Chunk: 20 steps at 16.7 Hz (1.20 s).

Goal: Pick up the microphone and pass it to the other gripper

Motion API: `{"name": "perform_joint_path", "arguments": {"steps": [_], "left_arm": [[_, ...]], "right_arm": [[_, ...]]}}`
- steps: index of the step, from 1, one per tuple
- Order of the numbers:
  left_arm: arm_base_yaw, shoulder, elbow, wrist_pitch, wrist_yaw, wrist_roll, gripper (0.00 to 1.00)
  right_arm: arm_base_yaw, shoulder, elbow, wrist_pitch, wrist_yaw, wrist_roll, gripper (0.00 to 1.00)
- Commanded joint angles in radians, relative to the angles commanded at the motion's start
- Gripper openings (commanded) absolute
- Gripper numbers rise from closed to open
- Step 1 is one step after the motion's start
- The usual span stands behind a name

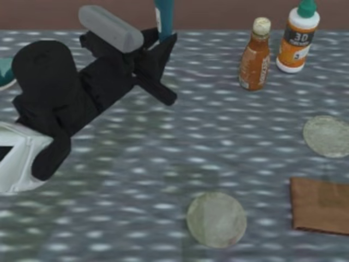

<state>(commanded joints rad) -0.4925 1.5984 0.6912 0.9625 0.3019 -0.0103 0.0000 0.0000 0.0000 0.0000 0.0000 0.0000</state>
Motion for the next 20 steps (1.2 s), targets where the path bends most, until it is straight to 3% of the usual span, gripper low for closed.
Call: {"name": "perform_joint_path", "arguments": {"steps": [3, 5, 17, 20], "left_arm": [[-0.102, -0.012, 0.009, 0.026, -0.114, -0.025, 0.0], [-0.136, -0.018, 0.012, 0.035, -0.148, -0.034, 0.0], [-0.137, -0.019, 0.012, 0.036, -0.15, -0.034, 0.0], [-0.137, -0.019, 0.012, 0.036, -0.15, -0.034, 0.0]], "right_arm": [[0.0, 0.0, 0.0, 0.0, 0.0, 0.0, 1.0], [0.0, 0.0, 0.0, 0.0, 0.0, 0.0, 1.0], [0.002, 0.002, 0.001, 0.001, 0.0, 0.0, 1.0], [0.06, 0.067, 0.042, 0.034, 0.019, -0.008, 1.0]]}}
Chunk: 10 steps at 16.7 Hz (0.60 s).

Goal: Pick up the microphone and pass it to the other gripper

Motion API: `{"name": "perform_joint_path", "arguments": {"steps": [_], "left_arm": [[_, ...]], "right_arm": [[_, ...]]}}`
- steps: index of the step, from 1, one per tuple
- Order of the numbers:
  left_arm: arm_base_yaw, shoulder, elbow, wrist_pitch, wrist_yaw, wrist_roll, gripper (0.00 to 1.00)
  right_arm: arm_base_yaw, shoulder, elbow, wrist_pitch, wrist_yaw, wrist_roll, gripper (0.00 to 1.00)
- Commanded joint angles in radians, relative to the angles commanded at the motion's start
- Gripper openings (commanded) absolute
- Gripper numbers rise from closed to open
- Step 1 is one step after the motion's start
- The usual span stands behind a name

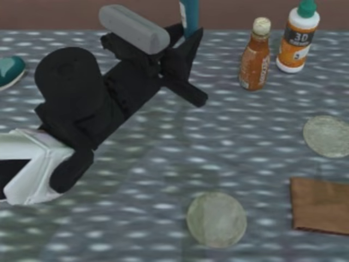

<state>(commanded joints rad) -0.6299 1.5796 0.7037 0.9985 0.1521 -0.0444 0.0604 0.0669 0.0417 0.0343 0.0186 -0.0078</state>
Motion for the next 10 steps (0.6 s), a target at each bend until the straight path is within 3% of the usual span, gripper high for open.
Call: {"name": "perform_joint_path", "arguments": {"steps": [10], "left_arm": [[0.0, 0.0, 0.0, 0.0, 0.0, 0.0, 0.0]], "right_arm": [[0.495, 0.736, 0.405, 0.343, 0.168, -0.026, 1.0]]}}
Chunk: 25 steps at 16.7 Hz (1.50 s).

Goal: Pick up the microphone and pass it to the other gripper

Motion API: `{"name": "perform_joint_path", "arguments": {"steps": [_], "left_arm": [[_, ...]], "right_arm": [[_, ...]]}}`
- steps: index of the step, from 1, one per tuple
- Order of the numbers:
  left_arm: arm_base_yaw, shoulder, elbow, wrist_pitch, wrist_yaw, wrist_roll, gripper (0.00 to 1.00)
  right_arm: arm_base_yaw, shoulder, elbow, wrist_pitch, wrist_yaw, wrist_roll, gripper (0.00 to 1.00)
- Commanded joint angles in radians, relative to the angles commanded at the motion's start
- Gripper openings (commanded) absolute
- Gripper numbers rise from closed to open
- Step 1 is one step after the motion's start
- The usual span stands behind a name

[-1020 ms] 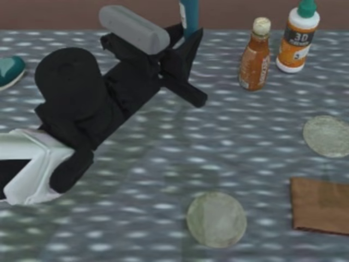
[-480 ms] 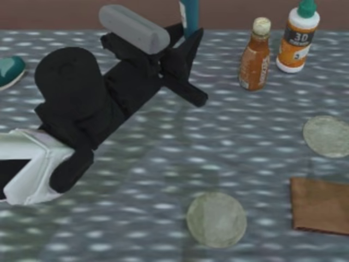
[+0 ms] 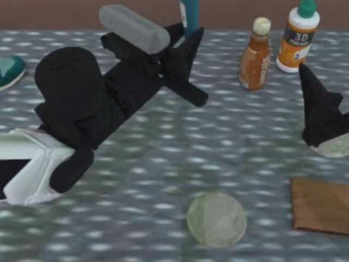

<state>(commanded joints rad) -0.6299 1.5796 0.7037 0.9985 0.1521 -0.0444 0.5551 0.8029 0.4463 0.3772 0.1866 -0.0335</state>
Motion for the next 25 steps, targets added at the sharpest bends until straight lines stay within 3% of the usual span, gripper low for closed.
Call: {"name": "perform_joint_path", "arguments": {"steps": [5, 9, 16, 25], "left_arm": [[0.0, 0.0, 0.0, 0.0, 0.0, 0.0, 0.0], [0.0, 0.0, 0.0, 0.0, 0.0, 0.0, 0.0], [0.0, 0.0, 0.0, 0.0, 0.0, 0.0, 0.0], [0.0, 0.0, 0.0, 0.0, 0.0, 0.0, 0.0]], "right_arm": [[0.214, 0.319, 0.177, 0.15, 0.074, -0.013, 1.0], [0.287, 0.422, 0.228, 0.192, 0.101, -0.021, 1.0], [0.278, 0.458, 0.262, 0.197, 0.093, -0.021, 1.0], [0.207, 0.804, 0.554, 0.246, 0.026, -0.018, 1.0]]}}
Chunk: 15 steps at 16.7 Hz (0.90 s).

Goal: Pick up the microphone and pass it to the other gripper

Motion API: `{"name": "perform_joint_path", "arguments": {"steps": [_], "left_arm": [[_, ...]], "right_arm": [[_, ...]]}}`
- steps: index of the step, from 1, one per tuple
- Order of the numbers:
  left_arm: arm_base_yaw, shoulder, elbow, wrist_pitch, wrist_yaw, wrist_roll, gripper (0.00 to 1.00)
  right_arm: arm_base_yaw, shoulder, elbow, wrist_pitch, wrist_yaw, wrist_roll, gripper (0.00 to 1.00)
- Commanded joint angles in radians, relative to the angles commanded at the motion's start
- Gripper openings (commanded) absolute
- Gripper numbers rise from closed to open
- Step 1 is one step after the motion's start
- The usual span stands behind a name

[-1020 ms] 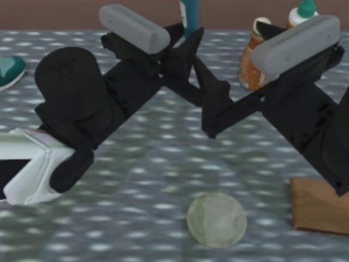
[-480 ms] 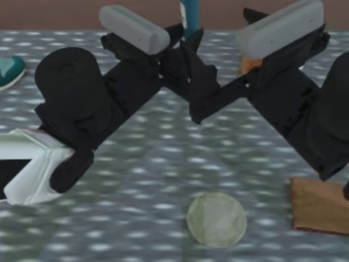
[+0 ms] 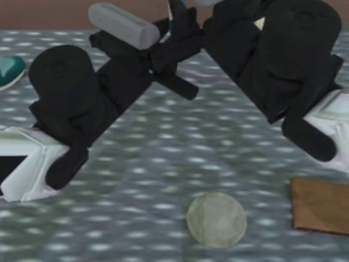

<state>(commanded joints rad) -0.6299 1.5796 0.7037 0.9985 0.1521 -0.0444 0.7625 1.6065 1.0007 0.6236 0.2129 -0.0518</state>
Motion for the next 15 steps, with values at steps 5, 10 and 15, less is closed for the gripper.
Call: {"name": "perform_joint_path", "arguments": {"steps": [5, 10, 15], "left_arm": [[0.0, 0.0, 0.0, 0.0, 0.0, 0.0, 0.0], [0.0, 0.0, 0.0, 0.0, 0.0, 0.0, 0.0], [0.0, 0.0, 0.0, 0.0, 0.0, 0.0, 0.0]], "right_arm": [[-0.004, 0.013, 0.012, 0.001, -0.003, 0.0, 1.0], [-0.004, 0.013, 0.012, 0.001, -0.003, 0.0, 0.62], [-0.004, 0.013, 0.012, 0.001, -0.003, 0.0, 0.25]]}}
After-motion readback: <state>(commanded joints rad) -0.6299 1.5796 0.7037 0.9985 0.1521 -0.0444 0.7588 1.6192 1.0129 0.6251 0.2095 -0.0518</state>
